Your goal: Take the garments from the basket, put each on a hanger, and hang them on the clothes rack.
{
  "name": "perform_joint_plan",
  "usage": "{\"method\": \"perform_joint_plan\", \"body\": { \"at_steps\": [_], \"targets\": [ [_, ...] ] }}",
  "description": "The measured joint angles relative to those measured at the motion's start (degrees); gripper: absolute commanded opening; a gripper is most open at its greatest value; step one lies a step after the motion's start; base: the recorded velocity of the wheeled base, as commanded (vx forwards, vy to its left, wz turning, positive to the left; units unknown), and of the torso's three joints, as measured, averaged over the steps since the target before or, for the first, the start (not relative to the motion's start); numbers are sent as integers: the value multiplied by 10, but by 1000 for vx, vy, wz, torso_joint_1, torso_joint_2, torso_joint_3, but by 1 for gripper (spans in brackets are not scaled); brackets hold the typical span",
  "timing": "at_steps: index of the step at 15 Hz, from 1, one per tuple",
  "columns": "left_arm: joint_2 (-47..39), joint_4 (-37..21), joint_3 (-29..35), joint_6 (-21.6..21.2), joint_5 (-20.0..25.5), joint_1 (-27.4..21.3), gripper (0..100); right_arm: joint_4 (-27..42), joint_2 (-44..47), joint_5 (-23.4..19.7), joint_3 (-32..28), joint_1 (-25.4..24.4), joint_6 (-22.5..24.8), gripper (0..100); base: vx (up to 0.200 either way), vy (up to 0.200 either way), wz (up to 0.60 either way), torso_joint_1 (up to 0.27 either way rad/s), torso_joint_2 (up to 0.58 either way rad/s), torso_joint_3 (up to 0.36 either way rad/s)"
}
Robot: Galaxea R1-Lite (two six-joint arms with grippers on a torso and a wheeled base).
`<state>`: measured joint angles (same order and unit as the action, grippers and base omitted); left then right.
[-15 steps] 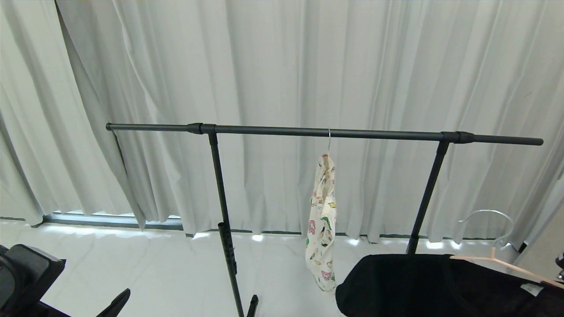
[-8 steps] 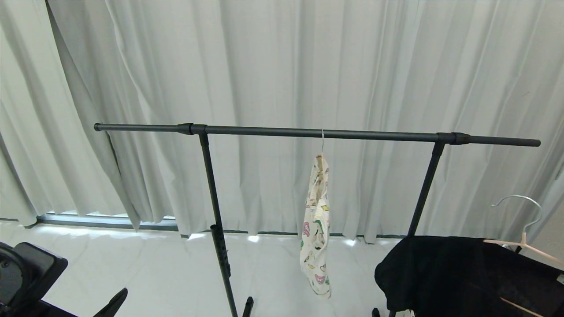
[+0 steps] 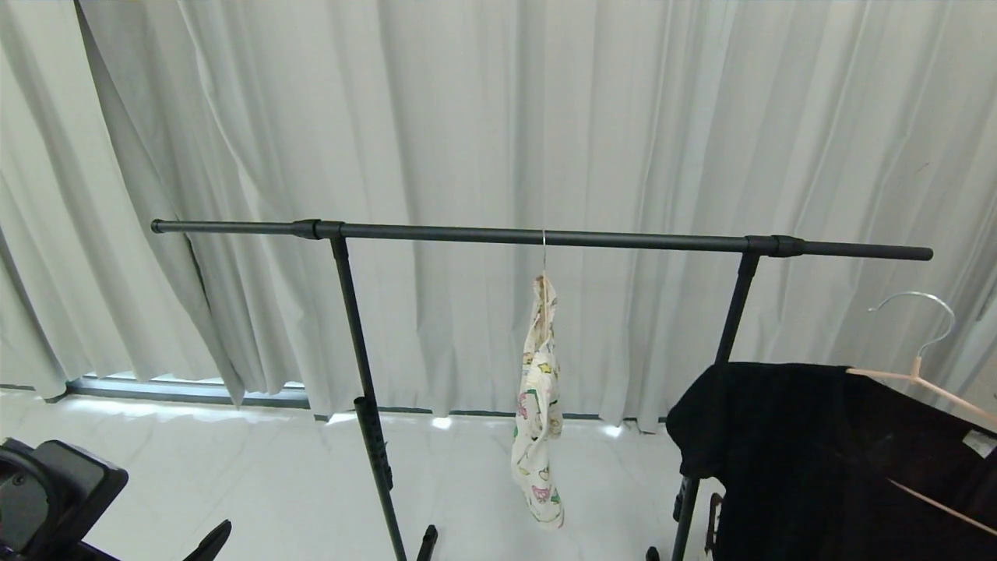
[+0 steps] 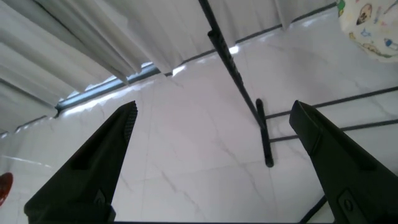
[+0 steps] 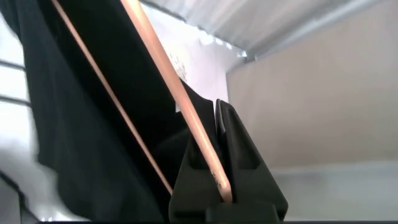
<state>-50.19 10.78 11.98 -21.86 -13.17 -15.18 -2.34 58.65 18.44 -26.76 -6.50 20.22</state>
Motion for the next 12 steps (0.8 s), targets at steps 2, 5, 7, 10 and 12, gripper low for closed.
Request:
{"method": "perform_joint_plan", "body": {
  "at_steps": [2, 5, 7, 10, 12],
  "targets": [
    [6, 0, -1, 0, 0, -4, 100, -15, 38, 1, -18, -44, -78, 0, 0, 0, 0, 0, 0, 0],
    [10, 0, -1, -2, 0, -7, 100, -19, 98, 15, -59, -90, -143, 0, 0, 0, 0, 0, 0, 0],
    [11, 0, -1, -4, 0, -7, 100, -33, 136, 59, -76, -103, -160, 0, 0, 0, 0, 0, 0, 0],
    [11, -1, -1, -5, 0, -7, 100, -48, 169, 82, -84, -138, -199, 0, 0, 0, 0, 0, 0, 0],
    [11, -1, -1, -5, 0, -7, 100, -49, 186, 100, -82, -172, -223, 0, 0, 0, 0, 0, 0, 0]
  ]
}}
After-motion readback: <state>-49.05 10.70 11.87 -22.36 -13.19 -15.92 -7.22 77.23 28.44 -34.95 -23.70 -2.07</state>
